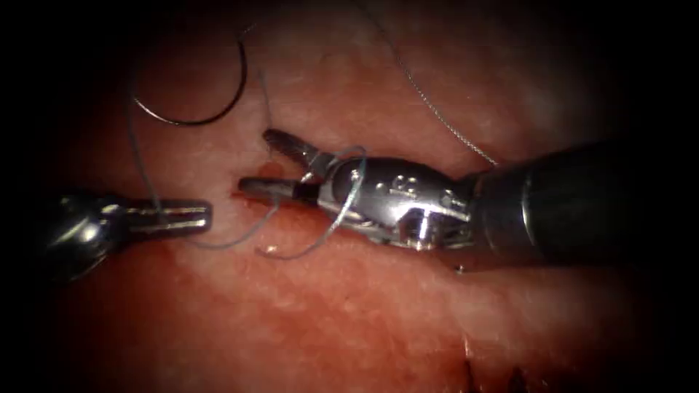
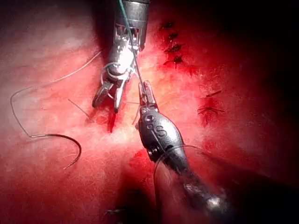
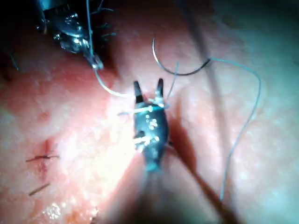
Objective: Wound Closure
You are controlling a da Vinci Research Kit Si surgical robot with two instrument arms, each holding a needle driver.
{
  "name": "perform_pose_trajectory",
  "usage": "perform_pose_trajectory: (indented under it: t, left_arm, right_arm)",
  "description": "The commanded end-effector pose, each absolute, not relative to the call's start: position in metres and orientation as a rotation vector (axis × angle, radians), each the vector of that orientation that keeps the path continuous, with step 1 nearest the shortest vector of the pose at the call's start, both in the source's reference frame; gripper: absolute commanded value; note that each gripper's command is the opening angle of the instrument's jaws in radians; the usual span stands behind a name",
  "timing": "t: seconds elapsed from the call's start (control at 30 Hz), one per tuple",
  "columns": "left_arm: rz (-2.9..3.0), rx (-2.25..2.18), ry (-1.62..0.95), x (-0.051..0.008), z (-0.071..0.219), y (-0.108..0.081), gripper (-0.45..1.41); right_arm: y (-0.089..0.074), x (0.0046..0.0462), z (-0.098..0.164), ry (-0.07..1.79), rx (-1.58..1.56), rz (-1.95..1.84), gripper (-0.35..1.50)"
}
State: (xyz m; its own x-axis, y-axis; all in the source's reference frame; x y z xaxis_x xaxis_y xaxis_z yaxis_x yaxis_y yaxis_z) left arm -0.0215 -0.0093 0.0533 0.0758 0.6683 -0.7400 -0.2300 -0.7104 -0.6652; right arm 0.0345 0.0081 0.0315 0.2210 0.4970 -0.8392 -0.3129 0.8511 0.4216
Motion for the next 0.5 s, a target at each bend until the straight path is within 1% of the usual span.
perform_pose_trajectory:
  t: [0.03, 0.3, 0.5]
  left_arm:
    - [1.712, -1.689, -0.439, -0.0219, 0.0533, -0.01, -0.45]
    - [1.709, -1.702, -0.447, -0.024, 0.0522, -0.0067, -0.45]
    - [1.695, -1.728, -0.471, -0.0262, 0.0531, -0.0037, -0.45]
  right_arm:
    - [0.0066, 0.0355, 0.0321, 1.217, 0.187, 0.555, 0.74]
    - [0.0059, 0.036, 0.0314, 1.241, 0.256, 0.503, 0.78]
    - [0.0049, 0.0368, 0.0306, 1.277, 0.308, 0.448, 0.76]
